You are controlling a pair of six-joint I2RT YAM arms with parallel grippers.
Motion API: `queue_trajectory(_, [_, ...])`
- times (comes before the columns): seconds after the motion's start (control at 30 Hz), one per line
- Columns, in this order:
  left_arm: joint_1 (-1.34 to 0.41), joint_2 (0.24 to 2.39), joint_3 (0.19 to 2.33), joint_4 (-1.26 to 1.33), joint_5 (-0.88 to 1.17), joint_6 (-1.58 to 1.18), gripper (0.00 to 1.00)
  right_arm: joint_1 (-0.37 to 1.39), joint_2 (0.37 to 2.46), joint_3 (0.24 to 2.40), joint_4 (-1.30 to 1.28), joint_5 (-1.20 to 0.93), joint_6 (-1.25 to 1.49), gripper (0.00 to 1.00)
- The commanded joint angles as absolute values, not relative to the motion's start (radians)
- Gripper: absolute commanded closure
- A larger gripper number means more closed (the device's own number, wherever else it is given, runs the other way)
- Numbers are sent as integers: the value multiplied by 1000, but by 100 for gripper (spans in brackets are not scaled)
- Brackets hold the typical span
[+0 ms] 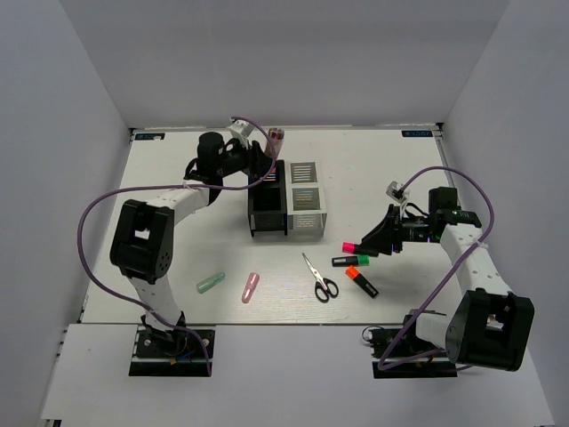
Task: Sort the stationery into containers
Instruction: Place the stationery into the container
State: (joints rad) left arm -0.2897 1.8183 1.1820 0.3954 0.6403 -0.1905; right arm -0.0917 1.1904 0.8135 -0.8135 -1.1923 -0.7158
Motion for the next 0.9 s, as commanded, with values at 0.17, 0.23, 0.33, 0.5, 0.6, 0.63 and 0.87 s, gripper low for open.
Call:
queue_trajectory(0.17, [-285, 1827, 1181, 491, 646, -192, 100, -98, 1192, 833, -839, -1238, -756, 63])
queue_trajectory(0.23, [-285, 1835, 1178, 492, 646, -190, 100, -101, 1193, 836, -842, -1239, -756, 63])
queue_trajectory(0.33, [-287, 1842, 1167, 508, 637, -190, 100, -101, 1192, 834, -853, -1246, -768, 62])
queue_trajectory(0.5, [-284, 1850, 1166, 500, 640, -169, 100, -104, 1201, 838, -862, -1250, -781, 62])
queue_trajectory(0.6, [-285, 1848, 1161, 499, 640, -161, 100, -104, 1209, 841, -870, -1253, -790, 62])
queue_trajectory(0.63, [-285, 1848, 1157, 499, 640, -160, 100, -104, 1212, 844, -873, -1253, -799, 62])
queue_trajectory(0.87, [-287, 1842, 1132, 506, 643, -150, 98, -106, 1229, 854, -908, -1258, -821, 60])
